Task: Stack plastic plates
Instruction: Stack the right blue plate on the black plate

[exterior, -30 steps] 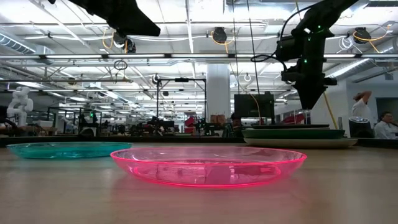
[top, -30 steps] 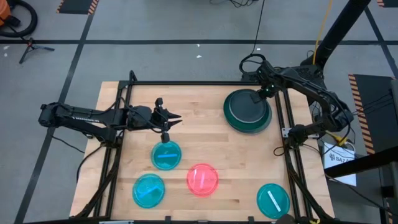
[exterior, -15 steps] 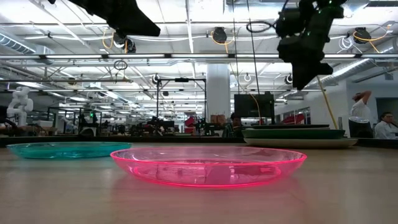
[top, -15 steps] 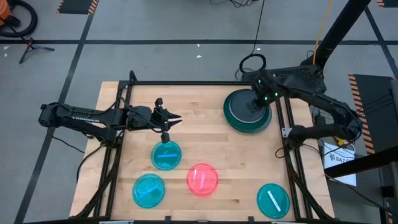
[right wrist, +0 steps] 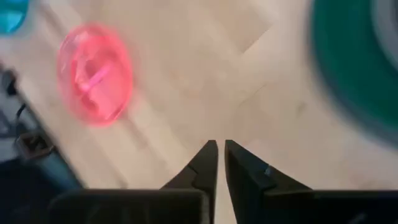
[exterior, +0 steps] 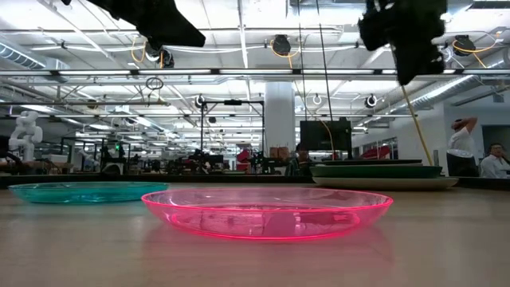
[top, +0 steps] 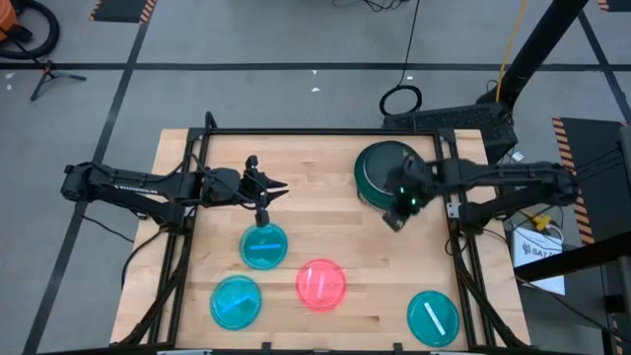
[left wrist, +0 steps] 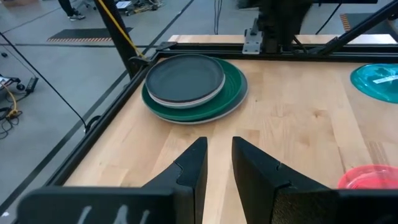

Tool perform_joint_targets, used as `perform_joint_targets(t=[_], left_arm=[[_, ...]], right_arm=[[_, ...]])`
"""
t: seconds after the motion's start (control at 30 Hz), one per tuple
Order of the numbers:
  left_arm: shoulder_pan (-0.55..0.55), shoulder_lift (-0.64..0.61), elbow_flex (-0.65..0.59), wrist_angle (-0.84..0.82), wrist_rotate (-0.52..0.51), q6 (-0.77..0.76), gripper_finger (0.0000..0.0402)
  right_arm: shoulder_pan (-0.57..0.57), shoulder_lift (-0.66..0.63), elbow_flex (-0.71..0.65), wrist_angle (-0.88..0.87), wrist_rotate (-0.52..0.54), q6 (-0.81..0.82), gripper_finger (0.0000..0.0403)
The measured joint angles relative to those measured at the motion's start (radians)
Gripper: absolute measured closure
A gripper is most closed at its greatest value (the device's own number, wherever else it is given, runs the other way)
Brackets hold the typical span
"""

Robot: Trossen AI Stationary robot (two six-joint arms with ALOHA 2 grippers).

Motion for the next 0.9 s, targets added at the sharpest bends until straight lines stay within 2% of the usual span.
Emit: perform_joint_targets(t=[0.2, 0.4, 0.57, 0.67, 0.9], left_arm=[[-0.020, 0.000, 0.000, 0.001, 0.000, 0.000, 0.0321], [-0.036, 0.000, 0.000, 0.008, 0.000, 0.000, 0.0321], [-0.042, 0.000, 0.000, 0.008, 0.000, -0.001, 0.0321], [-0.046, 0.000, 0.000, 0.008, 0.000, -0.002, 0.0321], [-0.046, 0.000, 0.000, 0.008, 0.000, 0.005, 0.0321]], right_arm=[[0.230, 0.018, -0.010, 0.024, -0.001, 0.197, 0.0400], [0.449, 0.064, -0.066, 0.077, -0.009, 0.382, 0.0401], [0.613, 0.151, -0.121, 0.225, -0.120, 0.545, 0.0402], [0.697, 0.225, -0.126, 0.300, -0.162, 0.582, 0.0402], [0.834, 0.365, -0.126, 0.406, -0.178, 0.607, 0.0402]])
